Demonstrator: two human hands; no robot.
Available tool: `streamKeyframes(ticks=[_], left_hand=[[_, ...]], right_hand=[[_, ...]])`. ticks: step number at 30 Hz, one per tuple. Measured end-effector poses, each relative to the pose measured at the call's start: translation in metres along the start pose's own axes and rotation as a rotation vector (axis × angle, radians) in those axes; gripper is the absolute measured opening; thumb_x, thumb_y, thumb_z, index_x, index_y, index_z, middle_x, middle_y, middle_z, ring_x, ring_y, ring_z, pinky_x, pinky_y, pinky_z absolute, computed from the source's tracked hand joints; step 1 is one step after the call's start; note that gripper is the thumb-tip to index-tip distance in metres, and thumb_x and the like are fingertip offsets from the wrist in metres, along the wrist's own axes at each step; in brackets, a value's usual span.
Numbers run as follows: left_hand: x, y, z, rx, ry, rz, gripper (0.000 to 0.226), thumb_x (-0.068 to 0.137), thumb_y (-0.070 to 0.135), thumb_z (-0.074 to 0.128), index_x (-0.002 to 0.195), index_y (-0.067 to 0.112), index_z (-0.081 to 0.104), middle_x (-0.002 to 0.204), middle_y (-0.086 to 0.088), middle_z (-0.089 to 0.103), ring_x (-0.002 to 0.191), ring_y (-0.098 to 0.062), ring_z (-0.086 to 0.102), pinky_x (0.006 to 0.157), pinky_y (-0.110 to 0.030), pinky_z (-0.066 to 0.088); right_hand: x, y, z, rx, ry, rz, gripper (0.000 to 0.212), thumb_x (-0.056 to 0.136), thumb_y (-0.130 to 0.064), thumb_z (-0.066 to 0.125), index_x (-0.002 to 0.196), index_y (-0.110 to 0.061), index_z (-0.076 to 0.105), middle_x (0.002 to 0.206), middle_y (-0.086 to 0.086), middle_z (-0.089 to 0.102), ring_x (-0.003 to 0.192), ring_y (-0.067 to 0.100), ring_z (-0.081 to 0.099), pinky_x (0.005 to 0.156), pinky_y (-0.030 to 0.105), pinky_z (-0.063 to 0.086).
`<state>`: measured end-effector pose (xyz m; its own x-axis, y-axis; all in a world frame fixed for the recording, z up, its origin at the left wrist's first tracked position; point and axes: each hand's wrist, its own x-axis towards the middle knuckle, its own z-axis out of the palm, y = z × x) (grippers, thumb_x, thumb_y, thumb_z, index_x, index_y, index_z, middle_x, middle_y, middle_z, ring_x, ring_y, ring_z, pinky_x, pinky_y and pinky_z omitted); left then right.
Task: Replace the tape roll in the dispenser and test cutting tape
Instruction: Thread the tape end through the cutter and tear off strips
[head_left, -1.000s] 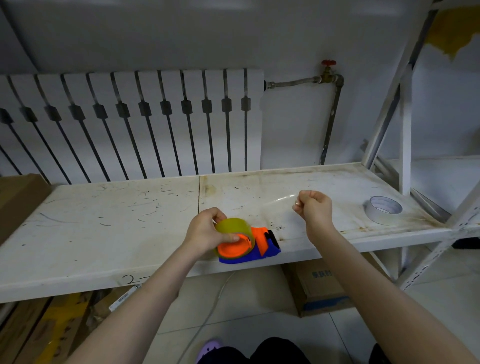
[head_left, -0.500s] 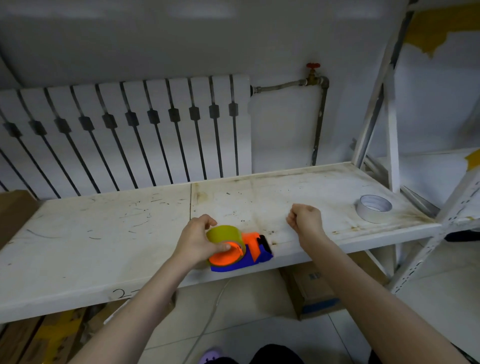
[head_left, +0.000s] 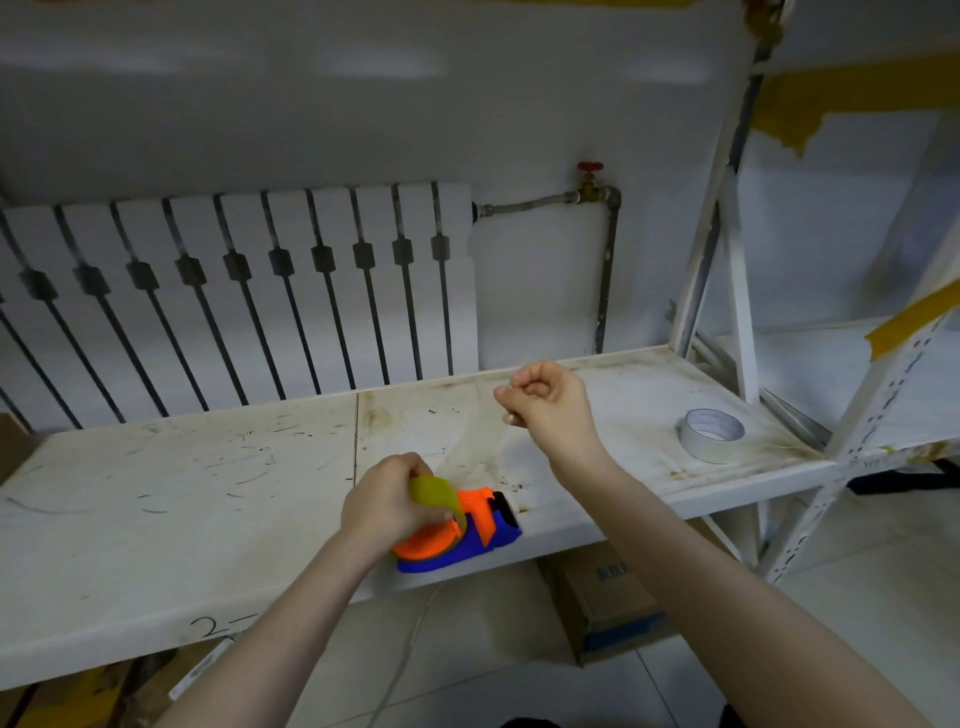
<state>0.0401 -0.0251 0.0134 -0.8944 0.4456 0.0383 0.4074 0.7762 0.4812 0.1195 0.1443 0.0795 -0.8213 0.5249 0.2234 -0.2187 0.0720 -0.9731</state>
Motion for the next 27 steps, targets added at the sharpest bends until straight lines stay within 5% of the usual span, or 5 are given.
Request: streamKeyframes(ticks=[4,10,13,19,27], left_hand=[[0.001,-0.007,-0.009,0.025,-0.029,-0.026,0.047,0.058,0.043,0.082,0.097,0.030,0.059,0.107,0.006,0.060,0.096,-0.019,0.055,0.081,-0.038,0.053],[0.007,-0.006,-0.015,0.200,-0.040,-0.015,0.062,0.069,0.043,0.076,0.125,0.031,0.054,0.132,0.003,0.055,0.120,-0.023,0.052,0.092,-0.038,0.049],[0.009,0.001,-0.015,0.354,-0.058,0.021,0.065,0.076,0.041,0.069,0.136,0.029,0.046,0.137,0.001,0.052,0.125,-0.024,0.050,0.096,-0.039,0.045],[0.002,0.022,0.016,0.439,-0.024,0.369,0.054,0.085,0.030,0.056,0.137,0.024,0.045,0.141,0.003,0.048,0.132,-0.020,0.042,0.112,-0.042,0.027],[0.002,0.015,0.034,0.515,-0.071,0.438,0.037,0.087,0.026,0.050,0.124,0.026,0.056,0.123,0.003,0.062,0.121,-0.019,0.053,0.117,-0.042,0.014]], right_hand=[[0.007,0.031,-0.023,0.010,0.150,0.185,0.018,0.084,0.001,0.065,0.079,-0.011,0.052,0.073,0.005,0.054,0.063,0.014,0.055,0.058,0.019,0.052],[0.001,0.092,-0.037,0.014,0.252,0.441,0.020,0.085,0.001,0.064,0.076,-0.009,0.049,0.074,0.005,0.049,0.062,0.014,0.053,0.063,0.022,0.052],[0.001,0.111,-0.034,-0.030,0.269,0.477,0.016,0.085,0.000,0.063,0.079,-0.008,0.050,0.076,0.007,0.050,0.063,0.015,0.053,0.063,0.021,0.052],[-0.001,0.130,-0.027,-0.017,0.308,0.523,0.015,0.085,-0.006,0.066,0.097,-0.004,0.057,0.080,0.006,0.055,0.068,0.014,0.058,0.064,0.021,0.053],[-0.012,0.142,-0.029,-0.028,0.257,0.517,0.027,0.078,-0.007,0.075,0.084,-0.007,0.049,0.070,0.006,0.055,0.058,0.015,0.057,0.059,0.021,0.051]])
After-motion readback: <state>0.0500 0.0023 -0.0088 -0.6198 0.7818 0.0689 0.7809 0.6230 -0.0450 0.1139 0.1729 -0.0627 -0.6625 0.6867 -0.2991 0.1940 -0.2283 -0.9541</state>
